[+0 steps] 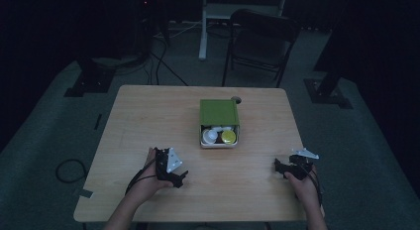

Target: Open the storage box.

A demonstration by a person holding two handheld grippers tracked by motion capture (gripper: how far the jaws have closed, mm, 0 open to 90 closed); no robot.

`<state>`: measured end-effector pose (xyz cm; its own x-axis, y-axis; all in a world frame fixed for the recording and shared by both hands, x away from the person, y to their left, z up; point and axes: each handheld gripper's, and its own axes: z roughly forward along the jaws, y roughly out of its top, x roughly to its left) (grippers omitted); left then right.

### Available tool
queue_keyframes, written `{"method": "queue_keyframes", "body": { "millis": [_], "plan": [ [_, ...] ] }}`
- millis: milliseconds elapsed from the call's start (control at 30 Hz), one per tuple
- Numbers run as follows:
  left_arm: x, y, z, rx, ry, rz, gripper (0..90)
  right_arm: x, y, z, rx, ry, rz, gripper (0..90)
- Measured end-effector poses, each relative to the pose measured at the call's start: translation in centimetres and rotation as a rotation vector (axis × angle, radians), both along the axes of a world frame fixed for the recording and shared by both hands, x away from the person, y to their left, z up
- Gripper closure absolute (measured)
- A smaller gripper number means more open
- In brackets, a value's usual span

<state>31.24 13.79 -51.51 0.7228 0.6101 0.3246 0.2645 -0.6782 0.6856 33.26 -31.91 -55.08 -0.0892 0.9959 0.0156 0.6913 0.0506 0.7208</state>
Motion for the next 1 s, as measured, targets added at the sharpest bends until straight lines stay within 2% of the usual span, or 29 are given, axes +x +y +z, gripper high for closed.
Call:
{"method": "queue_keyframes", "body": {
  "millis": [33,100,200,233,333,533,600,633,700,933,967,1000],
  "plan": [
    [0.0,-0.5,0.0,0.028,-0.016,-0.020,1.3,0.0,0.0,0.0,0.000,0.000,0.000,10.8],
    [0.0,-1.1,-0.1,0.051,-0.039,-0.041,1.3,0.0,0.0,0.0,0.000,0.000,0.000,10.9],
    [-0.1,-1.7,-0.1,0.054,-0.063,-0.047,1.3,0.0,0.0,0.0,-0.001,0.000,0.000,10.8],
    [-0.1,-2.2,0.0,0.061,-0.109,-0.063,1.3,0.0,0.0,0.0,-0.001,0.000,0.000,10.8],
    [-0.2,-2.9,0.3,0.041,-0.146,-0.075,1.3,0.0,0.0,0.0,-0.001,0.000,0.000,10.8],
    [-0.3,-4.0,0.6,0.053,-0.173,-0.107,1.3,0.0,0.0,0.0,0.000,0.000,-0.001,10.8],
    [-0.4,-4.5,0.5,0.060,-0.174,-0.131,1.3,0.0,0.0,0.0,0.000,0.000,0.000,10.8],
    [-0.5,-5.0,0.3,0.080,-0.187,-0.158,1.3,0.0,0.0,0.0,0.000,0.000,0.000,10.9],
    [-0.5,-5.3,0.3,0.089,-0.191,-0.171,1.3,0.0,0.0,0.0,0.000,0.000,0.000,10.8],
    [-0.4,-6.7,0.2,0.092,-0.202,-0.215,1.3,0.0,0.0,0.0,0.001,0.000,-0.001,10.8],
    [-0.3,-6.9,0.2,0.092,-0.208,-0.221,1.3,0.0,0.0,0.0,0.001,0.000,-0.001,10.8],
    [-0.3,-7.3,0.2,0.111,-0.227,-0.233,1.3,0.0,0.0,0.0,0.001,0.000,-0.001,10.8]
  ]
}}
